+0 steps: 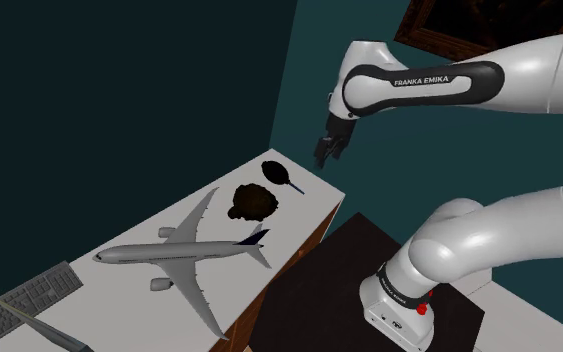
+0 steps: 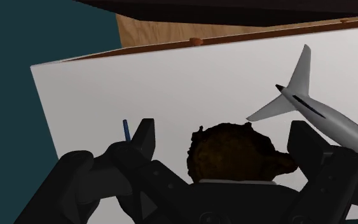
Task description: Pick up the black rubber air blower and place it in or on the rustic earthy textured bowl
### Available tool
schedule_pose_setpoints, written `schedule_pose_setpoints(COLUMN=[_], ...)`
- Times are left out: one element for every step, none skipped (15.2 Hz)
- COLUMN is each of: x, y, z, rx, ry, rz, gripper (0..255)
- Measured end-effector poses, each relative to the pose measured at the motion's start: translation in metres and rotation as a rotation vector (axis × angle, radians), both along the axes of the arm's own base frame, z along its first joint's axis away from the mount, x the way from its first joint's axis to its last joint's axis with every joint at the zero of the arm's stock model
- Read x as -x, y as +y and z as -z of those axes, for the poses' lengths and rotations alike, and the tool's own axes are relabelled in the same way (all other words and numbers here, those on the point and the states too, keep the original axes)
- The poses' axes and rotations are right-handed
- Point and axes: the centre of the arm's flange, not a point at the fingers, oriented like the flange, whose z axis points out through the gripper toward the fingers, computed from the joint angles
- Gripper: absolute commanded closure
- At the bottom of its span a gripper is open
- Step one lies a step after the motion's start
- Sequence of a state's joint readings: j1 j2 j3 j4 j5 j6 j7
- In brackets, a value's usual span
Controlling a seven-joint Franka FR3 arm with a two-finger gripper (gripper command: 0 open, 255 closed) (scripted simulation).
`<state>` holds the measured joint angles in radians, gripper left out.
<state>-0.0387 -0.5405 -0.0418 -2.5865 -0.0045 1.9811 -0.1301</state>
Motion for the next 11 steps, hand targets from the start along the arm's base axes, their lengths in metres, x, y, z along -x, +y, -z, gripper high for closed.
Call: schedule_pose_setpoints(x=[-0.006,-0.013,-0.02,-0.027,-0.034,-0.04,-0.047,-0.053,-0.061,-0.068,-0.074], y=[-0.003,-0.006,-0.01,-0.013,-0.014,-0.018,-0.023,-0.027,-0.03,-0.035,-0.037], z=[0.012,0.02,0.032,0.039,0.05,0.062,0.073,0.085,0.094,0.103,0.113], rx=[0.005,0.01,0.015,0.02,0.025,0.03,0.035,0.04,0.045,0.05,0.055], ry=[-0.002,-0.006,-0.007,-0.01,-0.012,-0.014,-0.017,-0.019,-0.022,-0.024,-0.026], rz=[0.0,0.0,0.001,0.001,0.001,0.002,0.002,0.002,0.002,0.003,0.003], gripper=[0,0,0,0,0,0,0,0,0,0,0])
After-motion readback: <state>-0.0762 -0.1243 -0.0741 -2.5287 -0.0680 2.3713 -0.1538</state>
